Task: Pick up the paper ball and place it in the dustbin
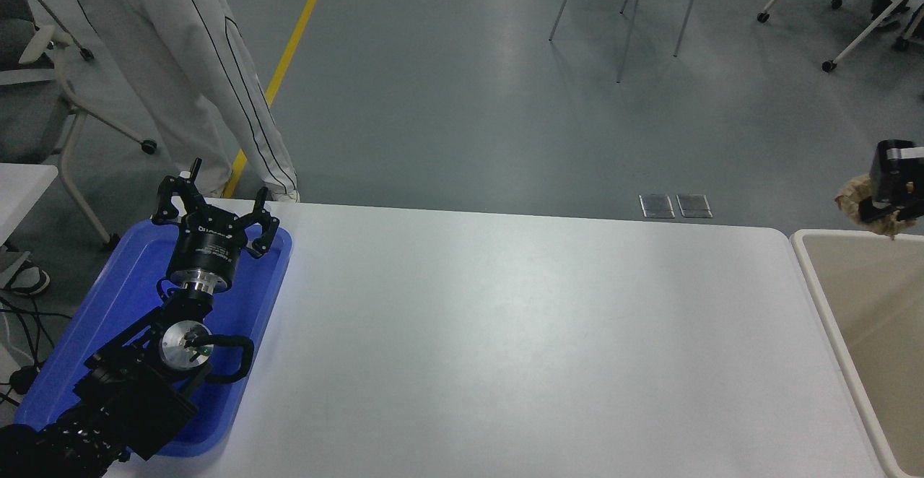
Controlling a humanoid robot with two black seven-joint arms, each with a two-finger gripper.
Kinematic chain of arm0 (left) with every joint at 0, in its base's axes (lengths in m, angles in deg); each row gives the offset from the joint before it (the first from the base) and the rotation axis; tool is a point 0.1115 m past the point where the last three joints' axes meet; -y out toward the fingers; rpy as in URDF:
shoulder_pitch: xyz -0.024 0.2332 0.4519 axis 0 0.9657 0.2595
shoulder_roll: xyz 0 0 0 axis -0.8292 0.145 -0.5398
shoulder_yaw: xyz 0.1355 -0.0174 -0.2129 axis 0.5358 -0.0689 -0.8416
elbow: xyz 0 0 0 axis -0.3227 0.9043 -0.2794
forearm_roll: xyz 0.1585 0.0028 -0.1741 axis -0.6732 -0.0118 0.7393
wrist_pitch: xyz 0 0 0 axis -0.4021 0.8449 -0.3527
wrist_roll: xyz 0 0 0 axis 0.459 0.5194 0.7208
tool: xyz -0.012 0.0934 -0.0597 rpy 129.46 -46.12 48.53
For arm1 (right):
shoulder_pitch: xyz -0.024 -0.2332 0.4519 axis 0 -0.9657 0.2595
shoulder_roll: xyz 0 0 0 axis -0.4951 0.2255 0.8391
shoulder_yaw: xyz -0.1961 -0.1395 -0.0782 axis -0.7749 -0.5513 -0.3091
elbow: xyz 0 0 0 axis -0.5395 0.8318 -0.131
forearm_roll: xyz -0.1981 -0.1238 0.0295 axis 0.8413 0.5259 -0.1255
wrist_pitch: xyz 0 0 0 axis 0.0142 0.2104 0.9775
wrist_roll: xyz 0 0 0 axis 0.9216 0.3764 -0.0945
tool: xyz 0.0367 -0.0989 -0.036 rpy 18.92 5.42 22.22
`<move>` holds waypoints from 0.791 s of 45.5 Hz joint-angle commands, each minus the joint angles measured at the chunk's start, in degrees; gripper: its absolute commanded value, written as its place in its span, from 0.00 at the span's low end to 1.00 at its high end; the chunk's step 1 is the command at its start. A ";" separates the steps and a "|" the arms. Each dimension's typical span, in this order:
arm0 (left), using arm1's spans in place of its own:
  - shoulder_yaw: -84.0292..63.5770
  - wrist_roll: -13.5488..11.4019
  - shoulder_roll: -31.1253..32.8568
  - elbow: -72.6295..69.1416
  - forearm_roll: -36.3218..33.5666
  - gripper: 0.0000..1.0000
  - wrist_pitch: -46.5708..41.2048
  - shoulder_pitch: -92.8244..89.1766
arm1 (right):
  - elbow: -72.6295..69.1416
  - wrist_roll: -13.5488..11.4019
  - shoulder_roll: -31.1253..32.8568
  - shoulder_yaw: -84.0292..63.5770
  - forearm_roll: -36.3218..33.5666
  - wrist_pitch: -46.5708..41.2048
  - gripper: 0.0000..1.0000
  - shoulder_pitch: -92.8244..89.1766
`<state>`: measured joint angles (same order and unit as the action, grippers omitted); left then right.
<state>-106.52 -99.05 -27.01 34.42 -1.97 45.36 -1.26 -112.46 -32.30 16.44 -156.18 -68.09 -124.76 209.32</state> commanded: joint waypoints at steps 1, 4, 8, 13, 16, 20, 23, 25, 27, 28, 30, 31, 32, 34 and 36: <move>0.03 0.00 0.00 0.00 0.00 1.00 0.00 0.00 | 1.77 0.00 4.66 -8.83 0.30 -0.34 0.00 1.30; 0.03 0.00 0.00 0.00 0.00 1.00 0.00 0.00 | 2.82 0.00 6.77 -11.47 0.65 -0.17 0.00 1.30; -0.06 0.00 0.00 0.00 0.00 1.00 0.00 0.00 | 3.62 0.00 9.05 -14.55 0.74 1.50 0.00 1.30; -0.06 0.00 0.00 0.00 0.00 1.00 0.00 0.00 | 4.84 0.00 10.90 -17.01 0.83 8.96 0.00 -1.42; 0.03 0.00 0.00 0.00 0.00 1.00 0.00 0.00 | 5.11 0.00 12.13 -16.14 0.74 14.32 0.00 -5.98; 0.03 0.00 0.00 0.00 0.00 1.00 0.00 0.00 | 6.25 0.00 12.49 -13.60 0.74 21.61 0.00 -12.75; 0.03 0.00 0.00 0.00 0.00 1.00 0.00 0.00 | 7.57 0.09 13.01 -10.61 0.65 26.45 0.00 -18.90; 0.03 0.00 0.00 0.00 0.00 1.00 0.00 0.00 | 8.97 0.09 13.45 -8.06 0.56 29.09 0.00 -23.47; 0.03 0.00 0.00 0.00 0.00 1.00 0.00 0.00 | 11.08 0.00 13.63 -4.99 0.48 31.20 0.00 -28.30; 0.03 0.00 0.00 0.00 0.00 1.00 0.00 0.00 | 12.13 0.00 13.63 -3.32 -0.05 31.99 0.00 -30.76; 0.03 0.00 0.00 0.00 0.00 1.00 0.00 0.00 | 14.85 0.00 13.63 0.19 -0.32 33.49 0.00 -36.03; 0.03 0.00 0.00 0.00 0.00 1.00 0.00 0.09 | 16.43 0.00 13.72 1.95 -0.40 34.02 0.00 -38.58; 0.03 0.00 0.00 0.00 0.00 1.00 0.00 0.09 | 17.93 0.00 13.80 4.06 -0.40 34.28 0.00 -41.22; 0.03 0.00 0.00 0.00 0.00 1.00 0.00 0.09 | 20.74 0.00 13.89 8.36 -0.40 34.72 0.00 -46.49; -0.06 0.00 0.00 0.00 0.00 1.00 0.00 0.09 | 23.20 0.00 13.89 12.41 -0.49 34.99 0.00 -51.76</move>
<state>-106.51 -99.05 -27.01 34.42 -1.98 45.36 -1.25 -100.12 -32.29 29.16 -159.43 -67.98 -97.45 181.54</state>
